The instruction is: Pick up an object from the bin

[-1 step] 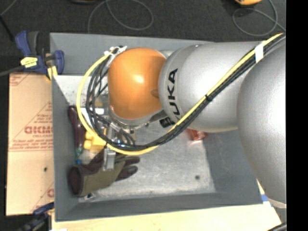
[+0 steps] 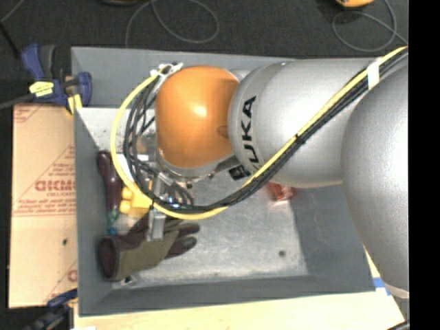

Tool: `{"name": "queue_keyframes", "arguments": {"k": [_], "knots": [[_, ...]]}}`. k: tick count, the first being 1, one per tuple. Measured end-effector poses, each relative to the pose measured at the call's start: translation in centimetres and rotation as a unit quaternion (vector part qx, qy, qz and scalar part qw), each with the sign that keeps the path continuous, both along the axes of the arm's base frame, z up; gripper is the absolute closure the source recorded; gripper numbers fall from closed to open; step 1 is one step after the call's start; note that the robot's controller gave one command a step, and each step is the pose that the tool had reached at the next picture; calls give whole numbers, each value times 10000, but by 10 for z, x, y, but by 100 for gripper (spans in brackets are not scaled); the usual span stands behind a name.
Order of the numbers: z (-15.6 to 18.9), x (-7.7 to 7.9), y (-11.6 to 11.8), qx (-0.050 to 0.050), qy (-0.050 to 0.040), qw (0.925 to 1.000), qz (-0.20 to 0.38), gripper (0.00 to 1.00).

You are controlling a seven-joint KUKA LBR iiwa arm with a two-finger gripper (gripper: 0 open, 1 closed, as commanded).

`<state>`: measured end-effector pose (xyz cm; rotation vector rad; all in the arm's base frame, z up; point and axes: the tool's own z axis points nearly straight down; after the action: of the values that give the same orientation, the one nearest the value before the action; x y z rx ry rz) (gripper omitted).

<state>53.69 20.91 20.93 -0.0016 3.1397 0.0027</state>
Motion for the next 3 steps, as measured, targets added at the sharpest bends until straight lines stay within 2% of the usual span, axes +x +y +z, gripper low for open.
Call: {"name": "queue_keyframes", "arguments": {"k": [1, 2, 3], "knots": [[-33, 6, 2, 3, -36, 9997, 258, 0], [-94, 3, 5, 5, -33, 9984, 567, 0], [-138, -7, -32, 15, -52, 9998, -179, 100]]}}
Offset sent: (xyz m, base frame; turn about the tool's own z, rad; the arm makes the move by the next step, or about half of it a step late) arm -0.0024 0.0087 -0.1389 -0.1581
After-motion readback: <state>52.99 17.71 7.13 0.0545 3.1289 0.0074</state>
